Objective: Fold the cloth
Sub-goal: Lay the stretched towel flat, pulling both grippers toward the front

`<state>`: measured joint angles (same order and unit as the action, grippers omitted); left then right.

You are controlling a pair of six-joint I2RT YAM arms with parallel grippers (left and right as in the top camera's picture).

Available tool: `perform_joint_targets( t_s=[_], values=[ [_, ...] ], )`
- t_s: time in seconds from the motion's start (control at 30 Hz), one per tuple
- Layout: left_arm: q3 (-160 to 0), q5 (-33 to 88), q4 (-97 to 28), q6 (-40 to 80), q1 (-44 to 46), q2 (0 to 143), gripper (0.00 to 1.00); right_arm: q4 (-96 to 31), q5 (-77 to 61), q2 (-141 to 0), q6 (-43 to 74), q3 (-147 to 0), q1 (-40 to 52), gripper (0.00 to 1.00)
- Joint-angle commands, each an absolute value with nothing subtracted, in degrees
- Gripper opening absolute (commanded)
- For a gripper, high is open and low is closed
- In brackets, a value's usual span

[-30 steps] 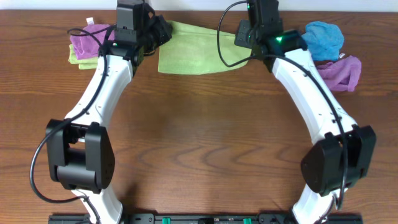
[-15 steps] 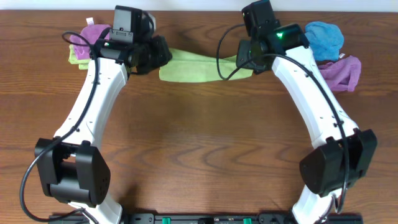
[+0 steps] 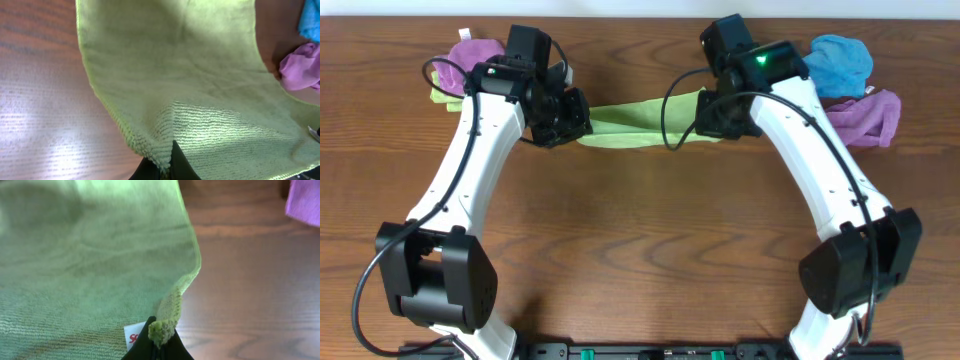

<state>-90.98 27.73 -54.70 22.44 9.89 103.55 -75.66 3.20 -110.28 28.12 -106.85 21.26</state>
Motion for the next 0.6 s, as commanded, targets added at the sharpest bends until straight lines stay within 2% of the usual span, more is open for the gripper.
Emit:
perform_joint_targets(
  t_s=[0.0,0.37,0.57],
  values=[
    [-88.03,22.13,-55.86,20.95,9.50,102.89,0.06,-77.32,8.32,-110.08,28.75,-104.49,21.43,0.01],
    [-71.29,23.03,-50.76,23.44,10.33,93.73,0.06,-68.93,6.81,-95.29,29.52,-81.60,21.74,0.01],
    [-62.65,25.54,-48.80,24.03,11.22,91.74,0.06,-64.20,4.03,-92.03,30.87,-71.68,22.24,0.01]
  ],
)
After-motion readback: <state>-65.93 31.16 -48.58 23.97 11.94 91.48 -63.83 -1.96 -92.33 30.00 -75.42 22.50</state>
